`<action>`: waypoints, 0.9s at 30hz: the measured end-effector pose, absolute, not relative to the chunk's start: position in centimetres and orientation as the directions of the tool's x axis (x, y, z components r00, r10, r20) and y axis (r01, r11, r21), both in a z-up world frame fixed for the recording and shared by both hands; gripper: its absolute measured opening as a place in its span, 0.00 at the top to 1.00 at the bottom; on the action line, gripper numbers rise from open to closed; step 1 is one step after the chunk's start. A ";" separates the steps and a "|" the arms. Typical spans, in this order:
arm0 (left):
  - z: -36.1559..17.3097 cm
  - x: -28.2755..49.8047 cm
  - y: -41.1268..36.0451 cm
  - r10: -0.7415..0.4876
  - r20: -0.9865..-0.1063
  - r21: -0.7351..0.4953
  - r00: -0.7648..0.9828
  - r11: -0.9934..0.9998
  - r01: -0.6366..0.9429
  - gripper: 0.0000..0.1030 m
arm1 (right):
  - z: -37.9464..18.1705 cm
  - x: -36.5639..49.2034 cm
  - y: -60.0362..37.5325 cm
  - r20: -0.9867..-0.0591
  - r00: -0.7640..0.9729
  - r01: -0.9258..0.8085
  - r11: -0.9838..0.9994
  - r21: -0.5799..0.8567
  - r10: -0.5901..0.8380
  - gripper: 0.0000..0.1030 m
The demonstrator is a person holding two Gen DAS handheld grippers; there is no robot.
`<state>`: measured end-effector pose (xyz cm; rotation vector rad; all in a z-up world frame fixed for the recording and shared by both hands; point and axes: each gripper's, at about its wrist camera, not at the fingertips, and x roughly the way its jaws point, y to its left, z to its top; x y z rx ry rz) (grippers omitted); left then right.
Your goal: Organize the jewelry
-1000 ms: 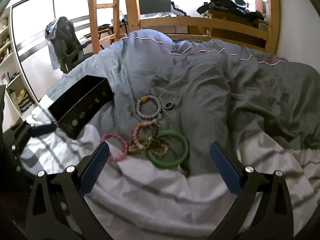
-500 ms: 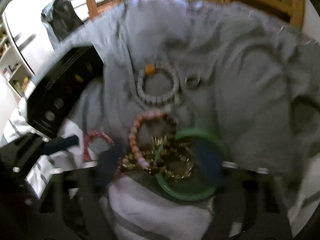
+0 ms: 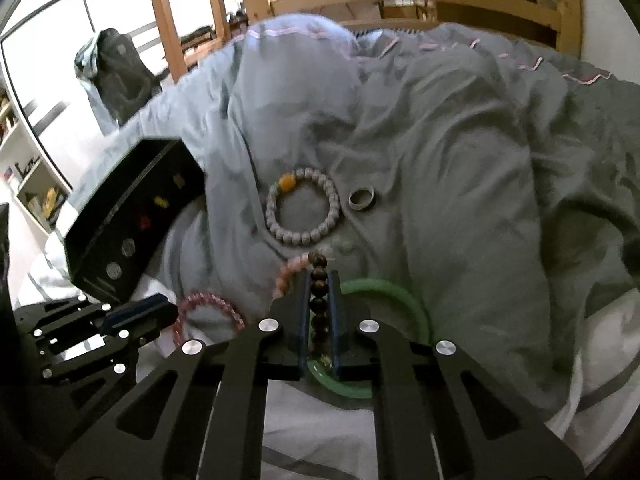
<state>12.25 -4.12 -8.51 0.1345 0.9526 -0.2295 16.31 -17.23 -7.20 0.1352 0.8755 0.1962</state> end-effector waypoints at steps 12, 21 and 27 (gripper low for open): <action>-10.3 13.2 -4.8 -0.125 -0.858 0.019 0.498 0.962 0.273 0.45 | -4.4 15.8 -18.7 -0.664 0.704 -0.098 0.961 0.258 0.250 0.91; -10.1 13.6 -3.4 -0.140 -0.850 -0.026 0.508 0.974 0.225 0.91 | -4.5 15.6 -18.4 -0.670 0.699 -0.103 0.962 0.252 0.250 0.91; -8.5 13.3 -3.1 -0.162 -0.816 -0.042 0.556 0.974 0.222 0.99 | -4.4 15.5 -18.5 -0.662 0.707 -0.103 0.963 0.250 0.248 0.91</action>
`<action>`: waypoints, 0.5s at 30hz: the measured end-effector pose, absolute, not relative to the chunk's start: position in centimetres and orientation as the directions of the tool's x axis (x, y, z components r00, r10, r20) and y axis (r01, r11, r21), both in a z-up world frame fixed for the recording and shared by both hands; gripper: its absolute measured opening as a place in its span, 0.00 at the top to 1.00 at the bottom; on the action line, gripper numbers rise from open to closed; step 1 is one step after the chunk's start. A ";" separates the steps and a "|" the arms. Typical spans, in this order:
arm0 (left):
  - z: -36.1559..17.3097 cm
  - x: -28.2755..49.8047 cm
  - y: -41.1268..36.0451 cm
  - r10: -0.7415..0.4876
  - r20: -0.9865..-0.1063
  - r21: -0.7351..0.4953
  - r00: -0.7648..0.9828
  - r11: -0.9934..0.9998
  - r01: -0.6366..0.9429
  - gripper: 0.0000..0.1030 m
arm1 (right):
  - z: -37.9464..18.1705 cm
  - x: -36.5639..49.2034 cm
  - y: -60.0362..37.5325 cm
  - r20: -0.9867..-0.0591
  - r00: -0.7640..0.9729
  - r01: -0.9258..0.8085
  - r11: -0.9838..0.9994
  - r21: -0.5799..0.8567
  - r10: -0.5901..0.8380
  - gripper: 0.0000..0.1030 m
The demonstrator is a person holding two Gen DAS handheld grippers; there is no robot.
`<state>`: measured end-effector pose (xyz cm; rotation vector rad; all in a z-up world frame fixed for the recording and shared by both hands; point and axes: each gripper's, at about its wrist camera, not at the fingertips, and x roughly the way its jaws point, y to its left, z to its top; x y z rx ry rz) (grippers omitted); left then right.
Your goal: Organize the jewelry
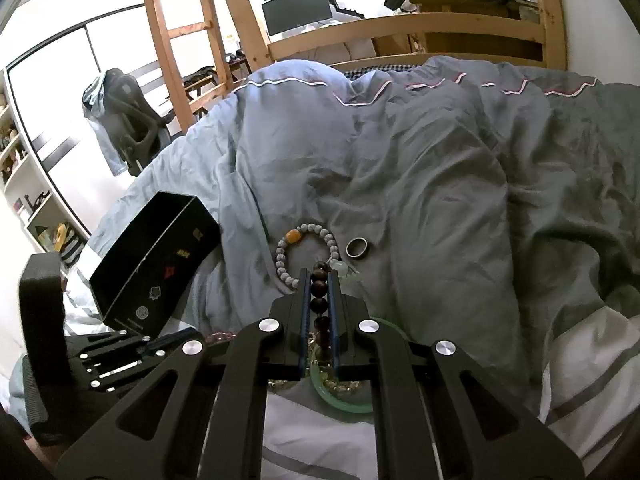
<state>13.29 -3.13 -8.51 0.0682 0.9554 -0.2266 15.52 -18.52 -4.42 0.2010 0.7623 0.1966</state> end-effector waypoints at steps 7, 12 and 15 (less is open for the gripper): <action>-6.6 12.6 -2.8 -0.230 -0.764 -0.095 0.603 0.964 0.247 0.99 | -4.1 15.4 -18.8 -0.649 0.718 -0.103 0.960 0.259 0.252 0.91; -6.8 11.0 -5.8 -0.169 -0.740 0.063 0.651 0.946 0.317 0.22 | -4.3 15.5 -18.7 -0.658 0.710 -0.100 0.961 0.259 0.251 0.91; -8.7 11.1 -7.2 -0.126 -0.786 0.134 0.606 0.921 0.365 0.26 | -4.3 15.5 -18.7 -0.660 0.707 -0.102 0.960 0.259 0.254 0.91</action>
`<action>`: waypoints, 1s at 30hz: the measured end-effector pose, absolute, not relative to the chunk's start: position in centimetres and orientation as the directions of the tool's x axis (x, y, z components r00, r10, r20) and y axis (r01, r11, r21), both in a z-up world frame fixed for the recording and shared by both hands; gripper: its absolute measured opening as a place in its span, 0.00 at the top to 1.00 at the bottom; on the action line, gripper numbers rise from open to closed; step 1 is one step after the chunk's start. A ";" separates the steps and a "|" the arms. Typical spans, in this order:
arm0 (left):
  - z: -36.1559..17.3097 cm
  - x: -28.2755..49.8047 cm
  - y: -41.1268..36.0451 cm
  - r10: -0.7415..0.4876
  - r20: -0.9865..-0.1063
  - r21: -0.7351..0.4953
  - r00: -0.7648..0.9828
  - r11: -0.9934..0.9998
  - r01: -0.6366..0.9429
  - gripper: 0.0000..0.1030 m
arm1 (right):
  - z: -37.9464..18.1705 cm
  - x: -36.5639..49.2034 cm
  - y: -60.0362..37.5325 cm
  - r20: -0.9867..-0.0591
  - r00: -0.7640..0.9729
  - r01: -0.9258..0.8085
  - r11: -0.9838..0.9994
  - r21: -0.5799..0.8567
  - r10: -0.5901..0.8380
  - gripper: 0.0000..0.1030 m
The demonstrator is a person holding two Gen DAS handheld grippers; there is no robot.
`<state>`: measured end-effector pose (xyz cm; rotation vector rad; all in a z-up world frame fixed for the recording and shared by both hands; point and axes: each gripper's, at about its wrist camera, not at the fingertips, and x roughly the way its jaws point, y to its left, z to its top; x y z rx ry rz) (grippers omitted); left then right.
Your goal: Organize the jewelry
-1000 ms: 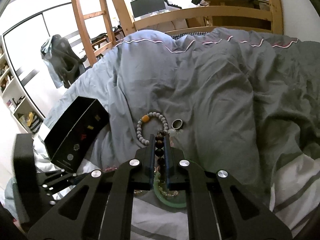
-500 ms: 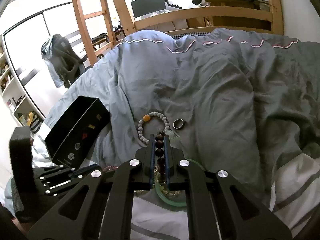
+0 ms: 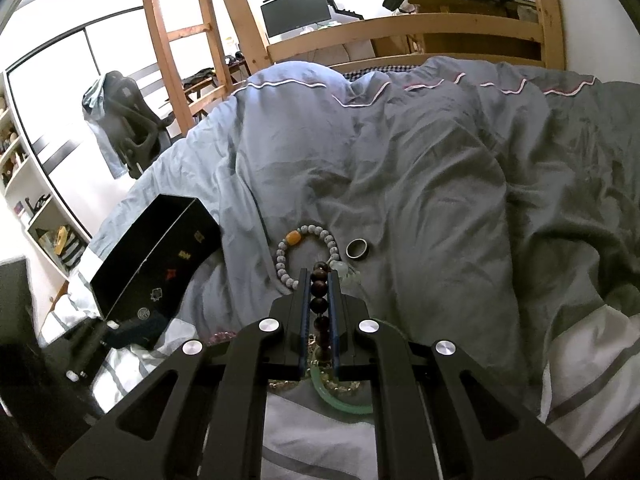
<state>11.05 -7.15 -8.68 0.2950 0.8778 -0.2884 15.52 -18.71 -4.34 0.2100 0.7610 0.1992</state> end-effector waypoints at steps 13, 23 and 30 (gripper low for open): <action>-9.3 13.7 -3.4 -0.177 -0.830 -0.046 0.529 0.967 0.251 0.98 | -4.5 15.5 -18.4 -0.663 0.705 -0.101 0.961 0.258 0.252 0.91; -7.9 11.9 -6.0 -0.212 -0.785 0.001 0.582 0.939 0.343 0.17 | -4.8 15.5 -18.4 -0.670 0.698 -0.099 0.961 0.260 0.253 0.91; -11.6 13.4 -7.8 -0.078 -0.848 0.139 0.524 0.922 0.362 0.39 | -4.8 15.5 -18.4 -0.673 0.695 -0.100 0.961 0.259 0.253 0.91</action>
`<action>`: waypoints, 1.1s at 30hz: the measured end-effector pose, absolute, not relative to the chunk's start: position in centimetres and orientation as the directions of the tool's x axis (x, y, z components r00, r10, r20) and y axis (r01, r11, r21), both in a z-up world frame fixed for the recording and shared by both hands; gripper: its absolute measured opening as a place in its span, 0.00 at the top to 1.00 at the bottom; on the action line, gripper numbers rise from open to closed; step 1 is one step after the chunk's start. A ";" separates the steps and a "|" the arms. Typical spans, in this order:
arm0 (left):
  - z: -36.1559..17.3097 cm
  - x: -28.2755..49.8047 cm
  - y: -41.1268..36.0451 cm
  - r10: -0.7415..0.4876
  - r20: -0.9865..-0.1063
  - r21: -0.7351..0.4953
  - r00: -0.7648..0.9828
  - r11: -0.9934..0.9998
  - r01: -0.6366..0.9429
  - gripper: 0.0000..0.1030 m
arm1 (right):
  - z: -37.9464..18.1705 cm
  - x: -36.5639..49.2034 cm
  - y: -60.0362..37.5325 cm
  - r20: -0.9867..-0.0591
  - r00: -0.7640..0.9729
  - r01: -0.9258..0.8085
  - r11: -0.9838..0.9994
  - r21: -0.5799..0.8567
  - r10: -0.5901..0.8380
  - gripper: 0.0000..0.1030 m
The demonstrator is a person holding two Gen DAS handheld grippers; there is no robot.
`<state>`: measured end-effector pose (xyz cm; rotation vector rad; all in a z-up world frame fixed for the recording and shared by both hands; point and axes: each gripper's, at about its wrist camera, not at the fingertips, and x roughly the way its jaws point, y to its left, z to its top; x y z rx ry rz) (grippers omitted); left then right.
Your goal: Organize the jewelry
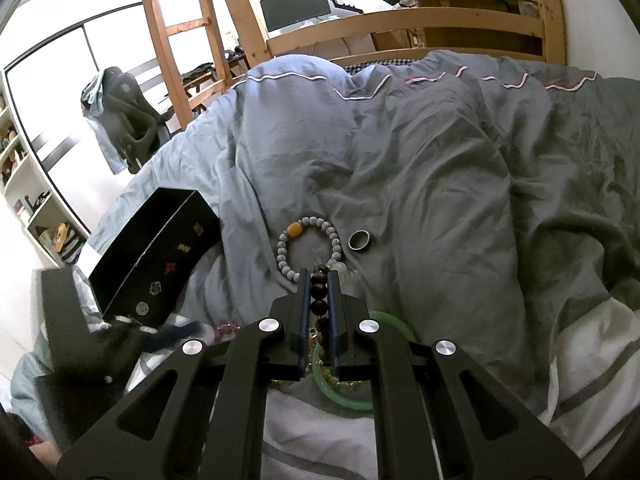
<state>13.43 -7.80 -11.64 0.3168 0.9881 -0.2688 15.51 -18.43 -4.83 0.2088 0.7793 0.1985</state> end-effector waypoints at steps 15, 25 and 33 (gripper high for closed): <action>-7.9 14.5 -4.7 -0.194 -0.799 -0.040 0.570 0.962 0.271 0.92 | -4.7 15.6 -18.6 -0.665 0.703 -0.095 0.960 0.262 0.251 0.91; -4.8 12.9 -3.6 -0.269 -0.728 -0.100 0.631 0.952 0.291 0.92 | -3.4 14.7 -18.2 -0.623 0.735 -0.126 0.957 0.263 0.268 0.91; -3.5 12.4 -3.0 -0.298 -0.704 -0.125 0.645 0.946 0.301 0.93 | -2.9 14.4 -18.6 -0.591 0.748 -0.152 0.944 0.292 0.303 0.91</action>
